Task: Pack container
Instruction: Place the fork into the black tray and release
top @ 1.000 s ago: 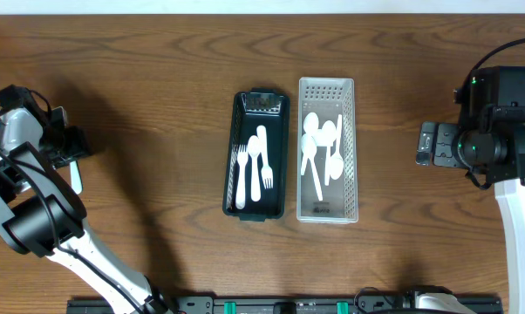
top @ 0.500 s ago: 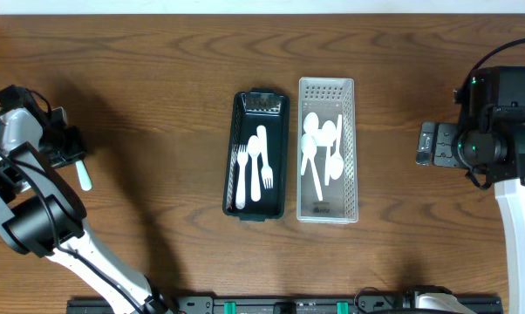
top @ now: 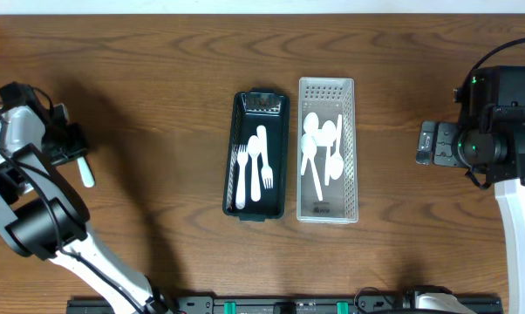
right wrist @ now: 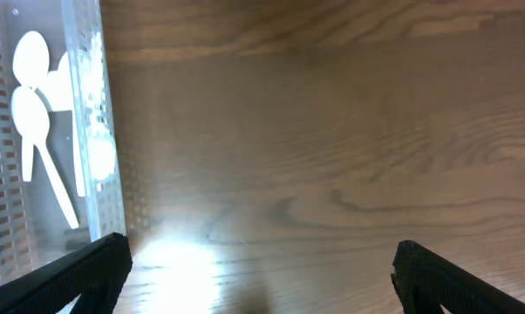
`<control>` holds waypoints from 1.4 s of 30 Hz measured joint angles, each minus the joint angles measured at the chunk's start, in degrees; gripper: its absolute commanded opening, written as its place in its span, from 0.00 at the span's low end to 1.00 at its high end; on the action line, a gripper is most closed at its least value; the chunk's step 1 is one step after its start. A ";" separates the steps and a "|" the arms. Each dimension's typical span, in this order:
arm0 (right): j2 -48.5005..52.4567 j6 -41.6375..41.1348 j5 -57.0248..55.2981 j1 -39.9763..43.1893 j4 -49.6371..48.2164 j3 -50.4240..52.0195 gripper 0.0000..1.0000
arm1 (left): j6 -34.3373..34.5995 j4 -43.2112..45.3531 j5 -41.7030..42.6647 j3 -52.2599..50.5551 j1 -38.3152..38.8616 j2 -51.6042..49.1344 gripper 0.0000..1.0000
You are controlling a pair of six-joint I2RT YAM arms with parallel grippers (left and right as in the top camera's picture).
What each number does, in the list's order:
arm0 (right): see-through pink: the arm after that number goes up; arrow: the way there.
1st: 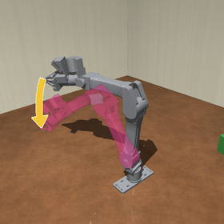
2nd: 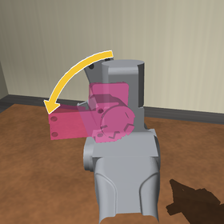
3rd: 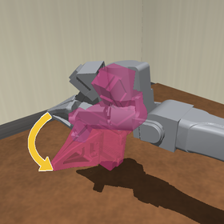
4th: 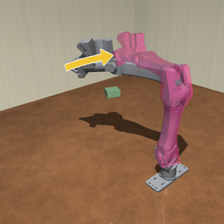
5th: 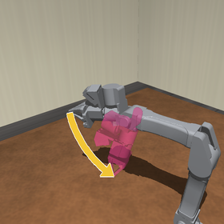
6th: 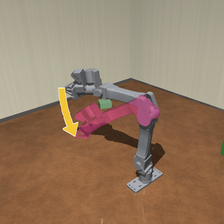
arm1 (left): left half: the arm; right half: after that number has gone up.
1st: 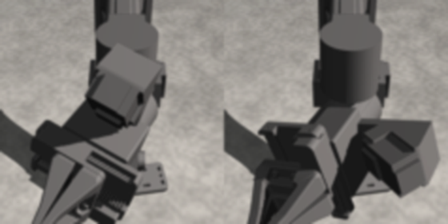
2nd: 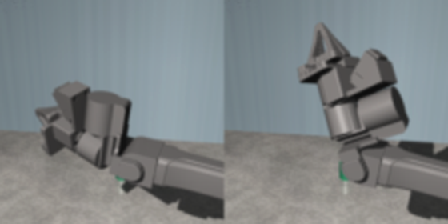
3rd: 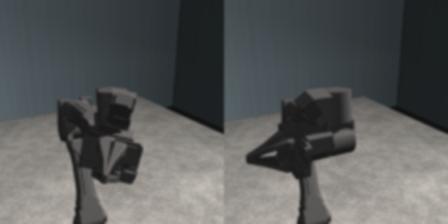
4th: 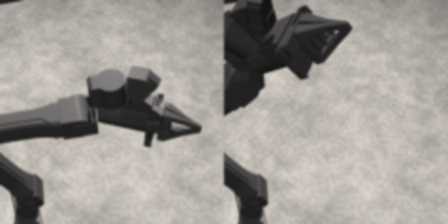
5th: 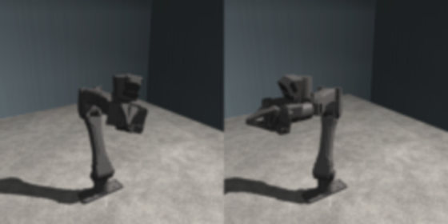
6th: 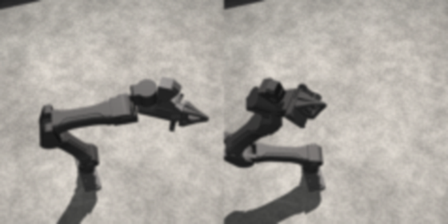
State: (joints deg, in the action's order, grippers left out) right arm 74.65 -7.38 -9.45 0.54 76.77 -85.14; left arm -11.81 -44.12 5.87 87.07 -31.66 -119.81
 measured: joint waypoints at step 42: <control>7.02 0.00 0.02 0.00 -2.82 0.04 0.99 | 15.06 -8.72 0.37 -0.15 61.92 8.59 0.16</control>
State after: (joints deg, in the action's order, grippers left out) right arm 81.67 -7.38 -9.43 0.54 73.95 -85.10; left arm 3.25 -52.84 6.24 86.91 30.26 -111.22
